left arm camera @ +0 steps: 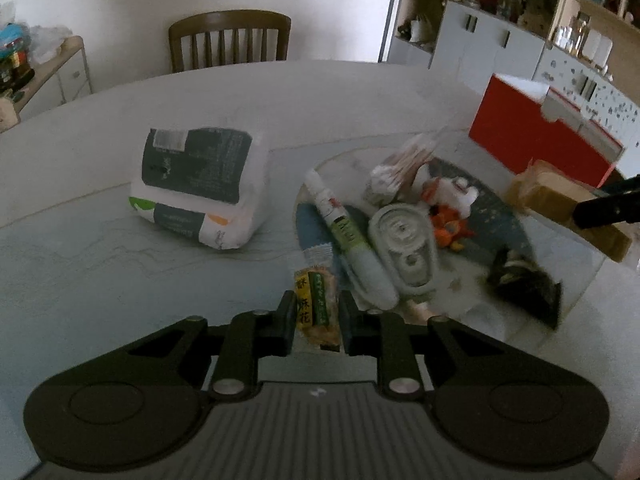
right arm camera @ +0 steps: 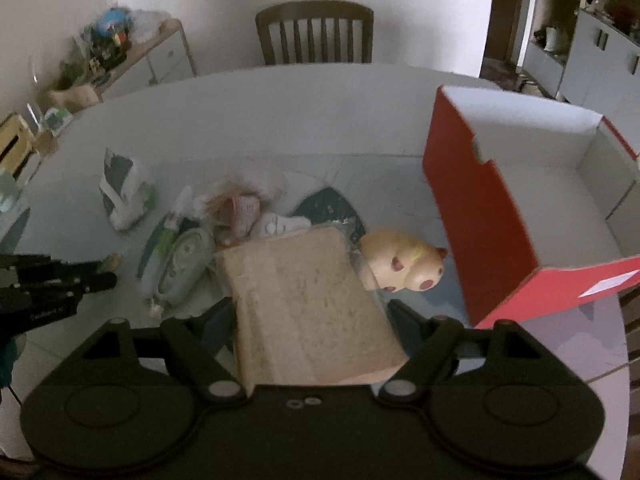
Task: Organize objects
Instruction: 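Carry the yellow packet and bread slice over the red shoebox with both grippers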
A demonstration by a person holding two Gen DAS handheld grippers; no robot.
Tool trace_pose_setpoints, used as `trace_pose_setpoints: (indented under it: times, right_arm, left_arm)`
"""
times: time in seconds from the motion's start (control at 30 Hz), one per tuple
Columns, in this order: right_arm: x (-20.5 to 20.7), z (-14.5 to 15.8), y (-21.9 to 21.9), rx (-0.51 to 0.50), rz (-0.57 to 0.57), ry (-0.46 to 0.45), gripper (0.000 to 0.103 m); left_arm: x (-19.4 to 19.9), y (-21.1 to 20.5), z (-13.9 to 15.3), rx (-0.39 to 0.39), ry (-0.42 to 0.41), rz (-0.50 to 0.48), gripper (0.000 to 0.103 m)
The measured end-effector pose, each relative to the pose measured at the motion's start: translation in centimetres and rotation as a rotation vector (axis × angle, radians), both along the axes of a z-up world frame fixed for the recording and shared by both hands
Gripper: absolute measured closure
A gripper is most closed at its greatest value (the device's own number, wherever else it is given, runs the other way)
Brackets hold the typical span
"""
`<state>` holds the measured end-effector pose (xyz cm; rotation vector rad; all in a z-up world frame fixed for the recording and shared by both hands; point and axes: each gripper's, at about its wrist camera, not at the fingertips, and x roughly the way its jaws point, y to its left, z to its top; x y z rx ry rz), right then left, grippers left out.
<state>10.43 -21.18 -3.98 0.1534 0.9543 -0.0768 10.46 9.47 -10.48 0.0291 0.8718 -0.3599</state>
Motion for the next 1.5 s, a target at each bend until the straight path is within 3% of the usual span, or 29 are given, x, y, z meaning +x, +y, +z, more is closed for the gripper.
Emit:
trace_pose_setpoints:
  times: [0.2,0.6,1.0,1.5]
  right_arm:
    - [-1.1,2.1,-1.3,0.008,-0.032,-0.036,0.022]
    - [-3.1,6.1,-6.7,-0.009,-0.039,-0.105,0.022]
    - [-3.7,7.2,-13.8,-0.063,-0.039,-0.14,0.022]
    - [-2.6,6.5,-21.5,-0.128,-0.093,-0.15,0.022]
  left_arm:
    - [-1.1,-2.1,3.1,-0.028,-0.007,-0.011,0.082]
    - [-1.5,-10.7,8.0,-0.082,-0.05,-0.063,0.082]
    - [0.0,-20.4,10.5,-0.084,-0.082,-0.137,0.082]
    - [3.4,-31.5,11.6,-0.057,-0.092,-0.235,0.082]
